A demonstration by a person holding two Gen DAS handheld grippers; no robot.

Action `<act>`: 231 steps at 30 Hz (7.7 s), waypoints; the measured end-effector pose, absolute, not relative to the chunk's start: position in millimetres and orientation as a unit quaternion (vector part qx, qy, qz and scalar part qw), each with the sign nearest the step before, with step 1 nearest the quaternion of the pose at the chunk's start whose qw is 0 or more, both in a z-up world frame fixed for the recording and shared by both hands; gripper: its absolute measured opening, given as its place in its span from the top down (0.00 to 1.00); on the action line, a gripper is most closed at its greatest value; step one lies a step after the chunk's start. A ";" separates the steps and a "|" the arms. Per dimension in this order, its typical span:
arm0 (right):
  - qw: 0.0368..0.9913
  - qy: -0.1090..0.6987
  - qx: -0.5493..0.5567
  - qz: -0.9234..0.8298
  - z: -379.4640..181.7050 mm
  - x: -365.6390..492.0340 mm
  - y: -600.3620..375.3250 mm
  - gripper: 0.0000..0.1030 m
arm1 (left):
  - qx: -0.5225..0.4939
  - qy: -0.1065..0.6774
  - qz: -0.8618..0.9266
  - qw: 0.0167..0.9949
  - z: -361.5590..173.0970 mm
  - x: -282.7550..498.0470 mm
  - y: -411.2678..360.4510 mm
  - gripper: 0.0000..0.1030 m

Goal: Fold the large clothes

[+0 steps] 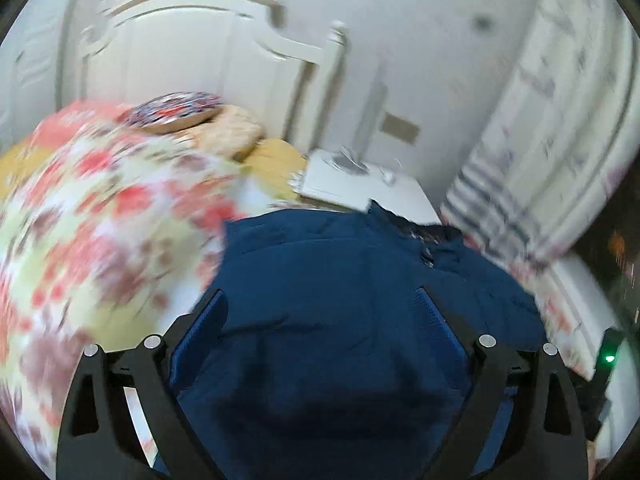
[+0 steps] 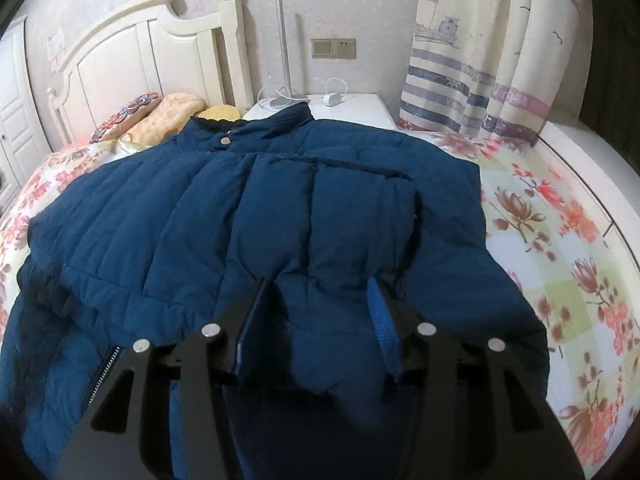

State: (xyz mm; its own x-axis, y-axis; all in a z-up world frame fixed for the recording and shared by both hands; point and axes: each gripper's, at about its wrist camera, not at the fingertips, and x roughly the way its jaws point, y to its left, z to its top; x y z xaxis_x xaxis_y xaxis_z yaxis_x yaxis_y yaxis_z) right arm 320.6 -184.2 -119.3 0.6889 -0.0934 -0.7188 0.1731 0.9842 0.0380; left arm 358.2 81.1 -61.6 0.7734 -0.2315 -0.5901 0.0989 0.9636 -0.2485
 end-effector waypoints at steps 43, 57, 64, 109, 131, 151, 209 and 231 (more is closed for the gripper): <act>0.882 0.449 0.111 -0.089 -108.4 417.9 -309.4 0.37 | 0.038 0.432 -0.013 0.901 -136.3 502.0 37.6 0.05; 0.900 0.436 -0.020 -0.019 -106.3 354.5 -186.0 0.28 | 0.137 0.396 -0.066 0.906 -144.3 389.9 -5.9 0.04; 0.918 0.393 -0.052 0.025 -79.3 284.6 -150.7 0.22 | 0.146 0.345 -0.070 0.925 -112.2 308.7 4.0 0.05; 0.879 0.461 -0.083 0.092 -133.5 162.8 -124.8 0.03 | 0.093 0.447 -0.166 0.874 -169.3 207.1 17.2 0.04; 0.909 0.398 -0.062 0.107 -93.7 96.3 -137.7 0.03 | 0.106 0.381 -0.161 0.904 -124.7 148.9 25.6 0.05; 0.884 0.421 -0.121 0.165 -140.2 51.4 -110.6 0.03 | 0.090 0.402 -0.138 0.901 -171.0 105.3 80.7 0.04; 0.893 0.404 0.122 0.155 -168.6 -33.8 -245.0 0.61 | -0.056 0.371 -0.109 0.920 -166.2 52.5 189.7 0.71; 0.959 0.245 0.022 0.143 -23.8 -176.9 -251.9 0.87 | -0.208 0.265 -0.280 0.899 -52.7 -48.9 219.0 0.85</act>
